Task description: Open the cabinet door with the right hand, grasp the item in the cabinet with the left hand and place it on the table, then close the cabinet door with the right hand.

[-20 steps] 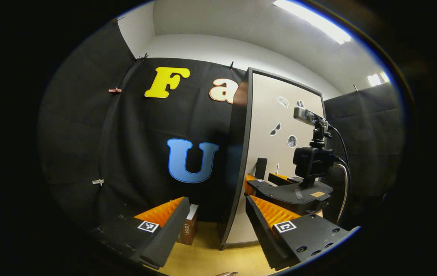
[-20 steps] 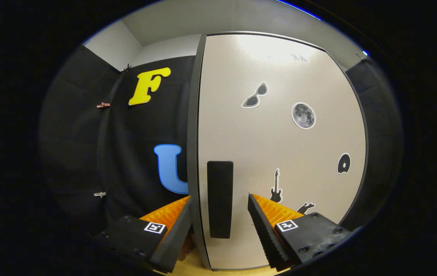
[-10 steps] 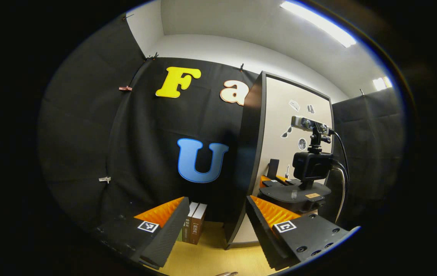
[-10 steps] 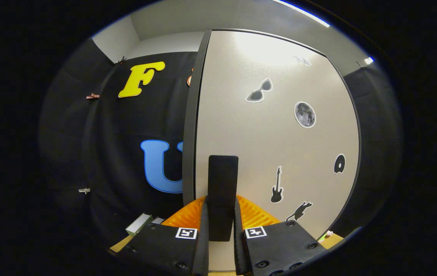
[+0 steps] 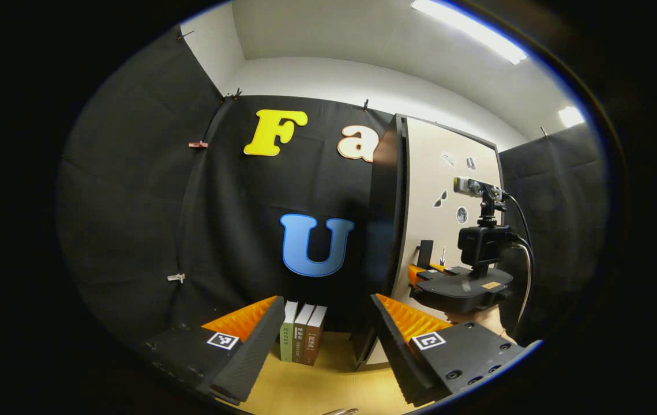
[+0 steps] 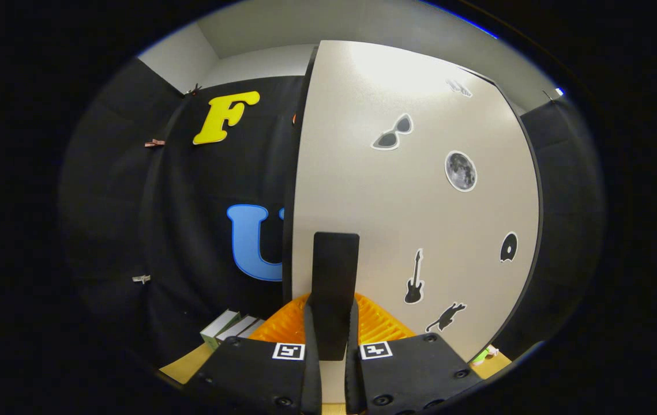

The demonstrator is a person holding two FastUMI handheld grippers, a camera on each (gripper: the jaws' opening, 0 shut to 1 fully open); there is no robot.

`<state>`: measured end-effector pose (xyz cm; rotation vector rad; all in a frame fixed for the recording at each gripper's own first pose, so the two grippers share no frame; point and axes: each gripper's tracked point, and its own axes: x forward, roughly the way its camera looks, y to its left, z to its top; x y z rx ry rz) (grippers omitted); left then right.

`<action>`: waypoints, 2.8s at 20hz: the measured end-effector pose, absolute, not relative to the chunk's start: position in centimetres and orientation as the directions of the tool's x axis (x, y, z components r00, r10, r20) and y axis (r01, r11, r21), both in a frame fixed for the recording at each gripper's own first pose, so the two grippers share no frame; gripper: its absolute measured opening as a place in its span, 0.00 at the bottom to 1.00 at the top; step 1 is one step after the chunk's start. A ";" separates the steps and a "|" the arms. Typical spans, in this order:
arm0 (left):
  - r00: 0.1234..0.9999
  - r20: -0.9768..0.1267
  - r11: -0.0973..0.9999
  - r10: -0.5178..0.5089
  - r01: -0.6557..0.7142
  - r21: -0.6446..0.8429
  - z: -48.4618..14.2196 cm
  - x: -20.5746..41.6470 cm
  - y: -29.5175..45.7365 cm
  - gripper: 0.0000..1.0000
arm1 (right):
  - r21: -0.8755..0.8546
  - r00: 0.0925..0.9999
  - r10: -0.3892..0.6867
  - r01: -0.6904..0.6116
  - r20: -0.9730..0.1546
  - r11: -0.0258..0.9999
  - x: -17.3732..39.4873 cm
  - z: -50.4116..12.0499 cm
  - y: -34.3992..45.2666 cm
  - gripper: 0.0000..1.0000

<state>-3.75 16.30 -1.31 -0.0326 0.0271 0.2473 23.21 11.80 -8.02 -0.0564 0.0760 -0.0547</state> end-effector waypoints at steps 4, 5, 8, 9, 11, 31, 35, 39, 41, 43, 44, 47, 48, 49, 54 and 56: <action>0.973 -0.034 0.974 0.227 -0.228 -0.009 -0.9 -2.4 17.2 0.93 | -0.031 0.996 0.003 -0.006 -0.087 0.999 19.6 -7.2 12.0 0.20; 0.975 -0.032 0.975 0.221 -0.222 -0.006 -0.5 -2.1 17.2 0.93 | -0.026 0.995 0.022 -0.025 -0.093 0.999 18.5 -7.1 12.0 0.20; 0.983 -0.038 0.984 0.178 -0.179 -0.005 -1.3 -3.2 13.9 0.93 | -0.014 0.992 0.060 -0.062 -0.111 0.998 15.2 -6.5 11.0 0.20; 0.985 -0.037 0.986 0.167 -0.167 -0.001 -1.4 -3.4 13.2 0.93 | -0.015 0.991 0.067 -0.069 -0.113 0.997 13.8 -6.2 10.0 0.20; 0.990 -0.036 0.991 0.135 -0.134 0.003 -1.3 -3.2 11.8 0.93 | -0.013 0.990 0.078 -0.080 -0.117 0.997 11.3 -5.8 8.4 0.20; 0.987 -0.050 0.988 -0.150 0.149 -0.029 -2.9 4.7 -6.3 0.93 | -0.136 0.994 -0.063 0.050 -0.089 0.989 -0.9 -3.0 -7.2 0.18; 0.990 -0.055 0.991 -0.131 0.128 -0.043 -3.7 6.6 -6.9 0.93 | -0.094 0.996 -0.027 0.018 -0.090 0.995 -1.6 -2.9 -9.1 0.18; 0.991 -0.040 0.991 -0.128 0.127 -0.041 -3.0 10.7 -7.2 0.94 | -0.130 0.996 0.012 -0.023 -0.084 0.991 -2.0 -2.8 -10.2 0.18; 0.991 -0.038 0.992 -0.127 0.126 -0.017 -2.8 13.0 -7.5 0.94 | -0.143 0.996 0.013 -0.025 -0.087 0.989 -2.0 -2.9 -11.1 0.18; 0.990 -0.055 0.991 -0.133 0.135 0.024 -2.9 15.4 -8.2 0.94 | -0.151 0.995 0.023 -0.037 -0.094 0.988 -2.0 -2.9 -11.2 0.18; 0.988 -0.057 0.989 -0.142 0.144 0.042 -3.0 17.0 -8.5 0.94 | -0.152 0.995 0.035 -0.050 -0.098 0.987 -2.0 -2.9 -11.4 0.18; 0.983 -0.085 0.984 -0.164 0.169 0.053 -3.7 20.8 -9.6 0.92 | -0.121 0.991 0.077 -0.090 -0.106 0.989 -2.0 -2.9 -12.6 0.18; 0.980 -0.100 0.984 -0.171 0.175 0.032 -4.2 22.1 -9.8 0.92 | -0.103 0.990 0.087 -0.098 -0.107 0.990 -1.9 -2.8 -13.1 0.18; 0.978 -0.115 0.984 -0.176 0.177 0.002 -4.8 23.1 -10.0 0.92 | -0.091 0.990 0.096 -0.106 -0.107 0.990 -2.0 -2.7 -13.5 0.18; 0.977 -0.163 0.990 -0.141 0.140 -0.020 -6.2 27.9 -9.0 0.94 | -0.089 0.993 0.073 -0.081 -0.091 0.993 -2.2 -2.4 -17.1 0.18; 0.974 -0.178 0.990 -0.139 0.139 -0.011 -6.6 29.8 -8.7 0.93 | -0.066 0.993 0.084 -0.090 -0.084 0.994 -2.5 -2.4 -17.8 0.18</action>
